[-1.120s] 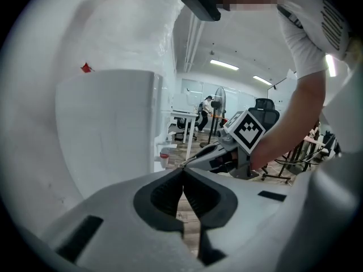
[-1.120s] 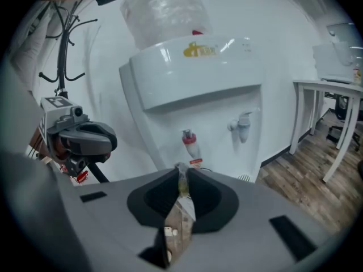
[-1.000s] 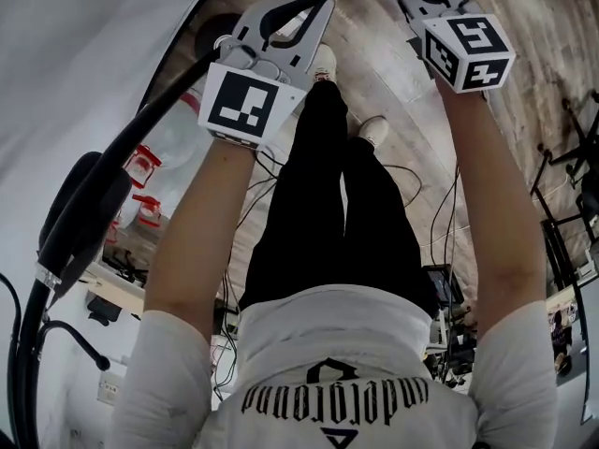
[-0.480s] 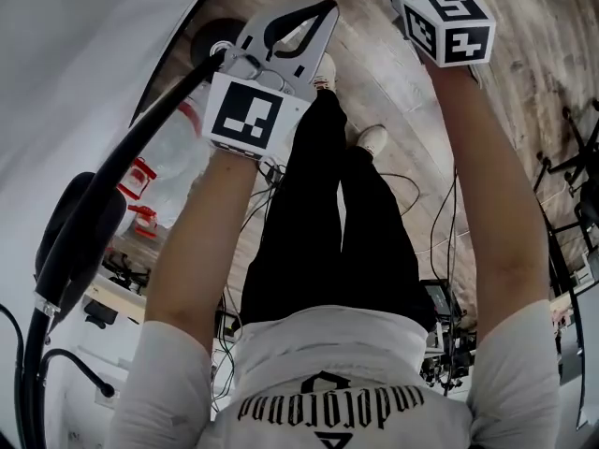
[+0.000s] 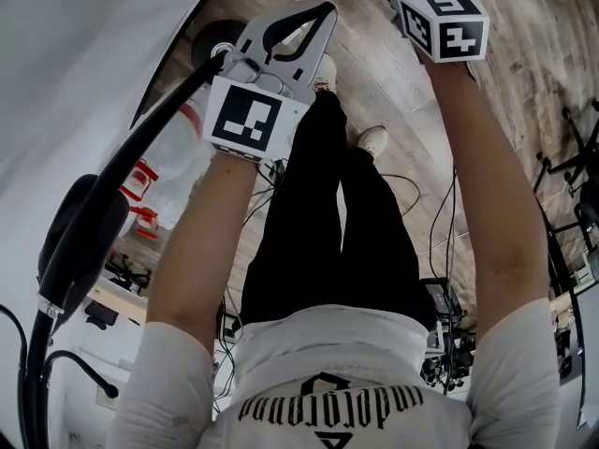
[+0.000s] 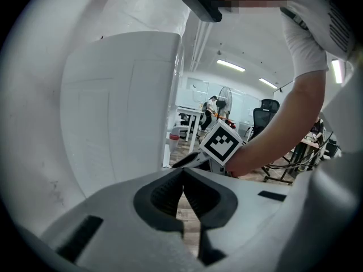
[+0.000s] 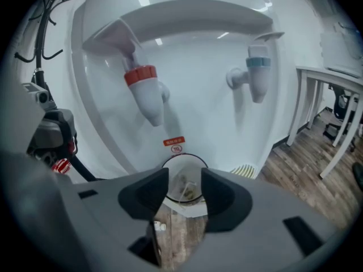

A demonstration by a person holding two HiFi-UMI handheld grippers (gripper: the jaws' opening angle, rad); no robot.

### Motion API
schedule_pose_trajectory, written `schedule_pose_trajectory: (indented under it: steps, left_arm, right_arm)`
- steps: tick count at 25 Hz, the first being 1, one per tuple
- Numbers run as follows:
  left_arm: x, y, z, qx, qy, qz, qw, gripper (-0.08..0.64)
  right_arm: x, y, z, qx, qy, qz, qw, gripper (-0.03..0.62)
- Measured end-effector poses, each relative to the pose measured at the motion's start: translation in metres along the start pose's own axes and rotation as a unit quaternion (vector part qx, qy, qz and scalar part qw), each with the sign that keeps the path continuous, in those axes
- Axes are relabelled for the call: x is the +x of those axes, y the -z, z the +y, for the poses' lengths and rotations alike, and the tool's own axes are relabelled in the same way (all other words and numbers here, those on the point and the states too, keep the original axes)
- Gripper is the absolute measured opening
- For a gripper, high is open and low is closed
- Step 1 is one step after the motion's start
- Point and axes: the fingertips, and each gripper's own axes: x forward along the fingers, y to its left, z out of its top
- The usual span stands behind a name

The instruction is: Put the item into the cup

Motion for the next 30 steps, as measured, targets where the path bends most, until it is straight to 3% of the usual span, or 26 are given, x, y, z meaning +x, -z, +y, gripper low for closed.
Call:
schedule_pose_trajectory:
  steps: [2,5,12,16,30]
  left_arm:
    - [-0.002,-0.001,-0.001,-0.006,-0.003,0.003,1.0000,0.009]
    - [-0.002,-0.006,-0.002,0.008,-0.001,-0.004,1.0000,0.009]
    - [-0.020,-0.030,-0.018,0.026,-0.005,-0.012,0.9996,0.009]
    - [-0.036,-0.059,-0.032,0.039,-0.011,-0.020,0.9990,0.009]
    - [-0.139,-0.190,-0.149,0.072,-0.027,-0.084,0.9935,0.008]
  right_arm:
    - [-0.003,0.000,0.000,0.004,0.001,-0.002,1.000,0.215]
    - [-0.010,-0.002,0.004,0.004,-0.004,-0.003,1.000,0.225]
    - [-0.049,-0.007,0.032,0.003,-0.010,-0.010,1.000,0.230]
    - [-0.087,-0.029,0.050,-0.015,-0.017,-0.032,0.999,0.224]
    - [-0.310,-0.101,0.145,-0.073,-0.049,-0.115,0.989,0.066]
